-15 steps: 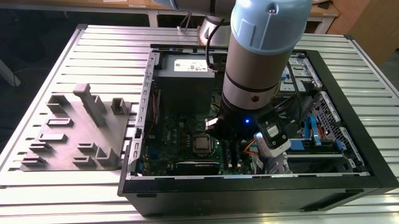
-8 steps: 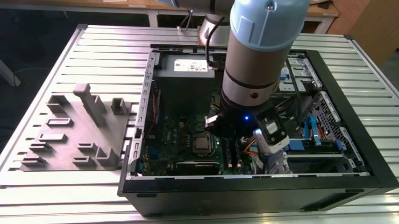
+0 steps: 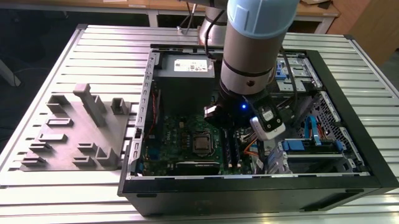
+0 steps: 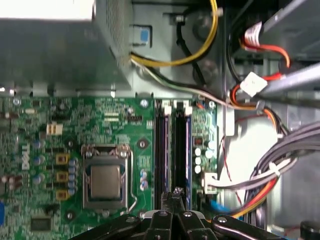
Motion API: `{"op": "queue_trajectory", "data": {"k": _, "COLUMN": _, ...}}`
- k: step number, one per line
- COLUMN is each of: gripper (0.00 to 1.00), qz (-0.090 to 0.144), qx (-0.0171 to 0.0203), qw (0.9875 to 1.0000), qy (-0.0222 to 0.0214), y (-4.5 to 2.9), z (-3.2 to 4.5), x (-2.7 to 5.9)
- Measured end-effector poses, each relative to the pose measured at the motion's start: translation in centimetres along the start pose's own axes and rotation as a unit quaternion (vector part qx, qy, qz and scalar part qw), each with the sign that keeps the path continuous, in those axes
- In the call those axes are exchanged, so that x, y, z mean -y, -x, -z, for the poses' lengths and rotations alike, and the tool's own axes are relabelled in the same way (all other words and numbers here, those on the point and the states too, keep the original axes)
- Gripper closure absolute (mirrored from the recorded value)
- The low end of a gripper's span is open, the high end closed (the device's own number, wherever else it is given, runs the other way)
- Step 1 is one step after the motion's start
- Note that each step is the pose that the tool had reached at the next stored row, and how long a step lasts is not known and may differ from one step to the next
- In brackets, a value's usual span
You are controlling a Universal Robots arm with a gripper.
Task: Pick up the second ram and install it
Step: 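Press down the second ram until it locks into place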
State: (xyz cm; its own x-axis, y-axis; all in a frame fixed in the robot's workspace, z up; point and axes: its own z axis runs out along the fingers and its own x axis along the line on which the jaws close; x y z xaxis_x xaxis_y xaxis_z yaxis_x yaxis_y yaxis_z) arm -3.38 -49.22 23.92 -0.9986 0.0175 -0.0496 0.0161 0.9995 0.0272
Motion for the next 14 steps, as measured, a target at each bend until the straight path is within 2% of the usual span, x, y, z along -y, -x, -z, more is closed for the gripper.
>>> {"op": "queue_trajectory", "data": {"k": 3, "gripper": 0.93, "qz": 0.000, "qx": 0.0000, "qw": 1.0000, "qy": 0.0000, "y": -0.01, "z": -0.02, "x": -0.35}}
{"op": "queue_trajectory", "data": {"k": 7, "gripper": 0.93, "qz": 0.000, "qx": 0.0000, "qw": 1.0000, "qy": -0.0001, "y": 0.00, "z": 0.33, "x": -0.36}}
{"op": "queue_trajectory", "data": {"k": 14, "gripper": 0.93, "qz": 0.000, "qx": 0.0000, "qw": 1.0000, "qy": 0.0000, "y": 0.00, "z": 0.35, "x": -0.37}}
